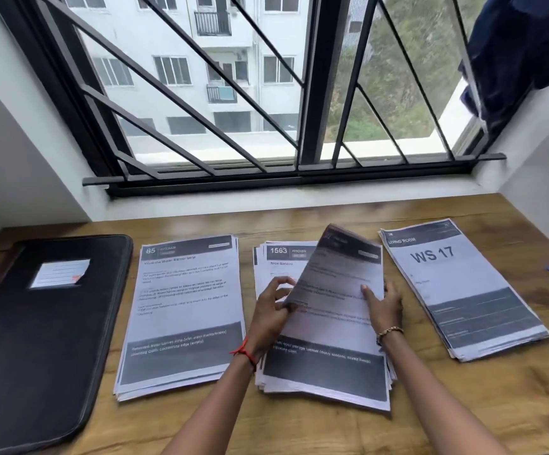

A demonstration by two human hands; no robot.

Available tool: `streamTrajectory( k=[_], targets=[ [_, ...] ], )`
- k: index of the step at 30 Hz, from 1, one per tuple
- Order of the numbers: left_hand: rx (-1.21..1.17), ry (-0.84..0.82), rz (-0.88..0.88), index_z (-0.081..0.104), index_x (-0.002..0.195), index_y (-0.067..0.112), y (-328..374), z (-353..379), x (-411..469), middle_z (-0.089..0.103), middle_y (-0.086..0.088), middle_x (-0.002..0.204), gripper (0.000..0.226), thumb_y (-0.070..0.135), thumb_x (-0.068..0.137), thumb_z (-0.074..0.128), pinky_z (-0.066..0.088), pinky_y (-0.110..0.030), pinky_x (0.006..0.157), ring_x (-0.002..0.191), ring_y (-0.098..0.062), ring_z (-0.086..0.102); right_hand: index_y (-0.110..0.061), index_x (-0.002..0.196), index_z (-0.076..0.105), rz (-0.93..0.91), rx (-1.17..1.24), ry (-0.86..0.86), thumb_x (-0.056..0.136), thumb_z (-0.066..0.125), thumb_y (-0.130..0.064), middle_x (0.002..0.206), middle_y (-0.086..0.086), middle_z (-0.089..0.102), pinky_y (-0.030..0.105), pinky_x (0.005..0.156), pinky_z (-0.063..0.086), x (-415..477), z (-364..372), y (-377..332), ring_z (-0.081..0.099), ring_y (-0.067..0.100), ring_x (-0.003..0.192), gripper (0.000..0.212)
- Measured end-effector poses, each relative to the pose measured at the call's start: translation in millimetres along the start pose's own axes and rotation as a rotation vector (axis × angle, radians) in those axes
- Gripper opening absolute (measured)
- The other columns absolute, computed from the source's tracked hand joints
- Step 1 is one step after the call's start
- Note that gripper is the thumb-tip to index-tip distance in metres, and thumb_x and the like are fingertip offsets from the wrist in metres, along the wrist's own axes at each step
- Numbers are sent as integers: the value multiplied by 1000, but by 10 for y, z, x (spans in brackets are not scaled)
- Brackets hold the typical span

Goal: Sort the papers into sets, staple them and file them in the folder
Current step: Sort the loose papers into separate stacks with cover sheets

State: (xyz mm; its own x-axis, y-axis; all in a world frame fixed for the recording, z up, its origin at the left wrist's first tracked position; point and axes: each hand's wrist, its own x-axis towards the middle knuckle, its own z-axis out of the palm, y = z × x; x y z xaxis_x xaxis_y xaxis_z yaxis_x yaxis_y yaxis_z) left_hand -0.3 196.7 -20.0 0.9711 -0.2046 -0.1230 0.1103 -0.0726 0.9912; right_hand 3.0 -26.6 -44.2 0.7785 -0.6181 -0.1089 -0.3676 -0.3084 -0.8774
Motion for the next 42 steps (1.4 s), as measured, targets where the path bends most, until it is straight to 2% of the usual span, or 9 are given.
streamTrajectory(
  k=[3,7,11,16,19,22,30,36,42],
  targets=[
    [-7,64,38,57,86,21,33,48,-21,66,-7,90,40,-18,81,52,51,-31,73,87,-14,63,1,125,51,53,104,-38,77,74,-21,117,20,61,37,87,50,21,-66,36,59,31,107,58],
    [-12,136,31,55,94,25,45,77,-67,69,-4,87,38,-12,85,51,55,-34,73,80,-9,66,5,114,57,103,260,-13,73,71,6,106,21,65,28,74,52,-14,-145,18,61,24,87,43],
    [107,137,30,58,112,18,54,128,-58,65,1,105,32,-2,89,51,52,-25,83,97,-12,62,10,97,62,72,214,3,75,65,13,100,24,65,7,50,48,-48,-202,31,57,21,80,23],
    [527,273,-74,50,130,5,-99,128,35,41,-12,143,38,14,93,53,22,-28,109,137,-27,28,7,102,62,52,135,-32,79,60,12,105,25,65,34,78,49,93,-205,36,57,22,86,24],
    [663,184,-158,27,144,4,-196,89,40,12,-10,156,54,16,96,48,2,-21,112,145,-21,3,5,102,63,17,92,-52,80,61,9,103,22,66,33,77,46,168,-199,4,59,24,87,23],
    [679,196,-140,24,145,4,-233,102,28,11,-9,156,60,14,93,52,2,-19,112,145,-20,6,5,99,63,16,116,-62,79,62,9,99,19,66,30,75,45,208,-162,-53,58,21,84,21],
    [574,371,-65,55,122,1,-214,123,87,49,-17,136,41,-3,82,62,26,-29,110,132,-28,39,3,96,63,35,82,-149,69,72,7,96,20,67,37,74,52,252,-109,-51,59,23,79,28],
    [561,490,60,58,113,1,-103,139,109,59,-12,113,37,-9,78,62,31,-10,86,107,-23,54,4,102,63,16,72,-176,70,70,8,100,20,67,28,71,45,242,-87,-79,58,21,80,32],
    [518,515,106,67,96,0,-45,150,161,65,-12,86,13,4,84,66,48,-29,66,73,-17,57,3,103,62,-1,54,-160,71,71,5,100,19,67,27,71,44,202,-81,-67,58,22,81,33]
  ],
)
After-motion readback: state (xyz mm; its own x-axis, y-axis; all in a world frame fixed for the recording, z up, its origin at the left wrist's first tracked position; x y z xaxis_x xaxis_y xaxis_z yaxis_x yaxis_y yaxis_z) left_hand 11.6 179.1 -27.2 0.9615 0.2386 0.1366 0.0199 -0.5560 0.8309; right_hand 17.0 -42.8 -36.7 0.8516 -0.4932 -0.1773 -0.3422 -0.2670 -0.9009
